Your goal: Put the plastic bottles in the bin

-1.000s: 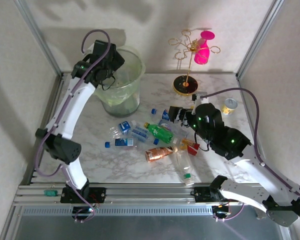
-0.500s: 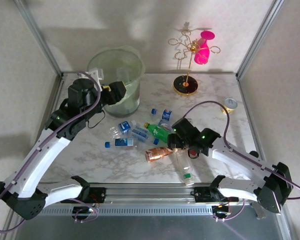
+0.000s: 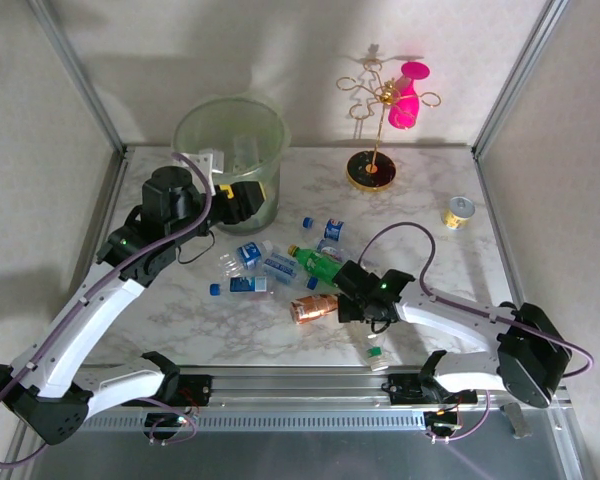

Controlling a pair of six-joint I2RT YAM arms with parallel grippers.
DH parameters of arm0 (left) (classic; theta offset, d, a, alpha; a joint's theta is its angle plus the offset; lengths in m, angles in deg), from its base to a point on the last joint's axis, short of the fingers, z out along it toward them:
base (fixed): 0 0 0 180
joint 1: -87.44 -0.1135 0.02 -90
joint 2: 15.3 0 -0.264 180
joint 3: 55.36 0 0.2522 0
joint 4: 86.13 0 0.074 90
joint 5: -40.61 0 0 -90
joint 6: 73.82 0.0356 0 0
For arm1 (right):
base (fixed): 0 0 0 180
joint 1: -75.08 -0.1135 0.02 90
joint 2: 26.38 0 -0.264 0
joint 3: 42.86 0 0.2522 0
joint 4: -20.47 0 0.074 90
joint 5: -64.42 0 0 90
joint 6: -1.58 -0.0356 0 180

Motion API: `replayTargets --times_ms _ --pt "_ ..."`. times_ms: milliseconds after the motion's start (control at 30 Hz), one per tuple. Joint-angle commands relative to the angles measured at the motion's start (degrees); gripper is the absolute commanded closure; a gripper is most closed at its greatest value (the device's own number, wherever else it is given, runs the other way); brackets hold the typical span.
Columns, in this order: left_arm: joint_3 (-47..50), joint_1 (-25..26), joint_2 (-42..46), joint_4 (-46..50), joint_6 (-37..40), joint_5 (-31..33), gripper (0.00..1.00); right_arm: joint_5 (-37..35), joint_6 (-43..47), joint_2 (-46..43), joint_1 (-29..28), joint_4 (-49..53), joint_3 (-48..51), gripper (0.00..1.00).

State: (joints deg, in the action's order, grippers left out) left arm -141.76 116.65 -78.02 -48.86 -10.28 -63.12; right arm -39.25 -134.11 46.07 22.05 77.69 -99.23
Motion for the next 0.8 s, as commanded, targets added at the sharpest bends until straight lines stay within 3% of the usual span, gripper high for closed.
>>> replayTargets --times_ms 0,267,533,767 --pt "0.7 0.1 -0.2 -2.8 1.3 -2.5 0.29 -1.6 -2.4 1.1 -1.1 -0.6 1.2 0.22" --pt "1.3 0.2 -0.5 -2.8 1.5 -3.3 0.29 -3.3 -2.3 3.4 -1.2 -3.2 3.1 0.31" --pt "1.8 0.2 -0.5 -2.7 1.6 -4.4 0.27 -5.5 -1.7 1.9 -1.2 -2.2 0.8 0.5" --pt "2.0 1.0 -0.2 -4.2 1.1 -6.7 0.27 -7.2 -0.7 -4.6 -1.2 1.5 -5.8 0.51"
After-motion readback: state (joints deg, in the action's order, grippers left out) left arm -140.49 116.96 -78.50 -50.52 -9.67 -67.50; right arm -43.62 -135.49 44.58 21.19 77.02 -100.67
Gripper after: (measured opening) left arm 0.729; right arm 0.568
